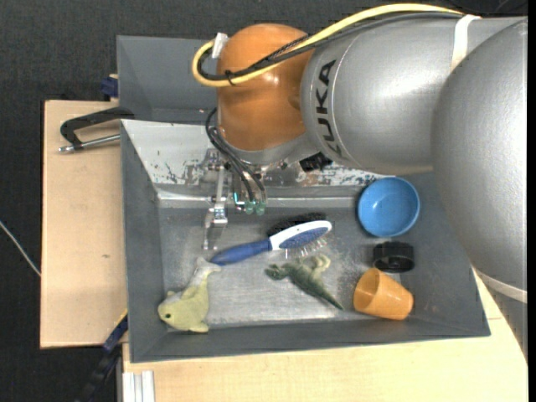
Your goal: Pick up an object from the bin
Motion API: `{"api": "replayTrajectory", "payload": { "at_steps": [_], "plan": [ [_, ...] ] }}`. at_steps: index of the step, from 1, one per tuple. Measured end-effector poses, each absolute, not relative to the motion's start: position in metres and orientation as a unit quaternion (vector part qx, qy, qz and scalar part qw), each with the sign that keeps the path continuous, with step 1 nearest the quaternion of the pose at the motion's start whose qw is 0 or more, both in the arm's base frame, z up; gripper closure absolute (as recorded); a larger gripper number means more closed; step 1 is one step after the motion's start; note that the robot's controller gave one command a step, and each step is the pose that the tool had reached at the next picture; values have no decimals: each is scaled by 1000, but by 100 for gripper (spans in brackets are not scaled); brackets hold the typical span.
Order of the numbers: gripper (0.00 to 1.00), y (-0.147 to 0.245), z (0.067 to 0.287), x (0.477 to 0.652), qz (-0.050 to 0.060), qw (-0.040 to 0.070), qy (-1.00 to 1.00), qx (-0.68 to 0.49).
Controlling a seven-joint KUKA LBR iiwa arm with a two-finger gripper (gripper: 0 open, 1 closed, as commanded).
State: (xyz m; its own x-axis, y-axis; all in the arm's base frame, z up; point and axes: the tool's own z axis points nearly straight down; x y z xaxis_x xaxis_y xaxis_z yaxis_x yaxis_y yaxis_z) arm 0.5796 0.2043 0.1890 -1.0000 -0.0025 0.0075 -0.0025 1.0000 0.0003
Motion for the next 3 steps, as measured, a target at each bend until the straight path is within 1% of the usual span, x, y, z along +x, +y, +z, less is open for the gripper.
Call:
{"api": "replayTrajectory", "payload": {
  "at_steps": [1,2,3],
  "plan": [
    [0,196,72,521,-2,-4,-1000,-3],
    [100,198,74,519,-2,0,-1000,-2],
    [100,223,197,543,-3,-7,-998,64]
  ]
}}
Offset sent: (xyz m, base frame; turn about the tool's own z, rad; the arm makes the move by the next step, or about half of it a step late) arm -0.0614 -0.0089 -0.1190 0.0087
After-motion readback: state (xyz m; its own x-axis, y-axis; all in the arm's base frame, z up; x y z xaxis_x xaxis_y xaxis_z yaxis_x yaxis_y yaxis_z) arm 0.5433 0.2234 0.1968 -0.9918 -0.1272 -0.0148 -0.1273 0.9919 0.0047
